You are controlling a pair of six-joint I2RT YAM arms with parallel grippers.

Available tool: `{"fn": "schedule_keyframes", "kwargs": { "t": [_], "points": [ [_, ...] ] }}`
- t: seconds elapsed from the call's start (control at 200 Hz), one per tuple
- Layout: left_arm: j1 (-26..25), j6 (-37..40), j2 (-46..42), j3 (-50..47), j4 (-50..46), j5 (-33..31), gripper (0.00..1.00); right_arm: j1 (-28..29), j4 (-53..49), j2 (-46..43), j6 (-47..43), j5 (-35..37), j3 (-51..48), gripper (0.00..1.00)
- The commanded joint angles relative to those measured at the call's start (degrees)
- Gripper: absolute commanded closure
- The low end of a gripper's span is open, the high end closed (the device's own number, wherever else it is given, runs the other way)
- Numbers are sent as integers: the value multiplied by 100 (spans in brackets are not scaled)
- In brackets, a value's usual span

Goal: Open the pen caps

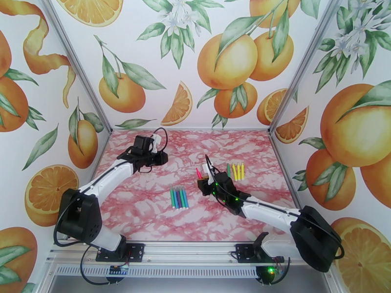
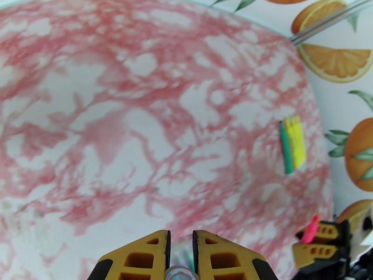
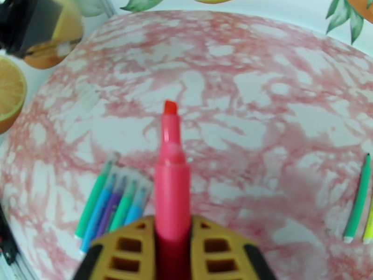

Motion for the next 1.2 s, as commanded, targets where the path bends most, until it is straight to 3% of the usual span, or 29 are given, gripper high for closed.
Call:
{"fn": "schedule_keyframes", "kwargs": {
  "t": [0.0,0.455,1.196],
  "points": [
    [-12,418,-154,220,-511,-577,100,-79,-200,56,31,423,335,100],
    [-10,801,239,113,-907,-1582,100,-351,-1076,385,175,1551,979,100],
    [-102,1151,1221,291,-1207,-2479,100,-1257,-1739,1382,779,1696,1372,100]
  ]
}}
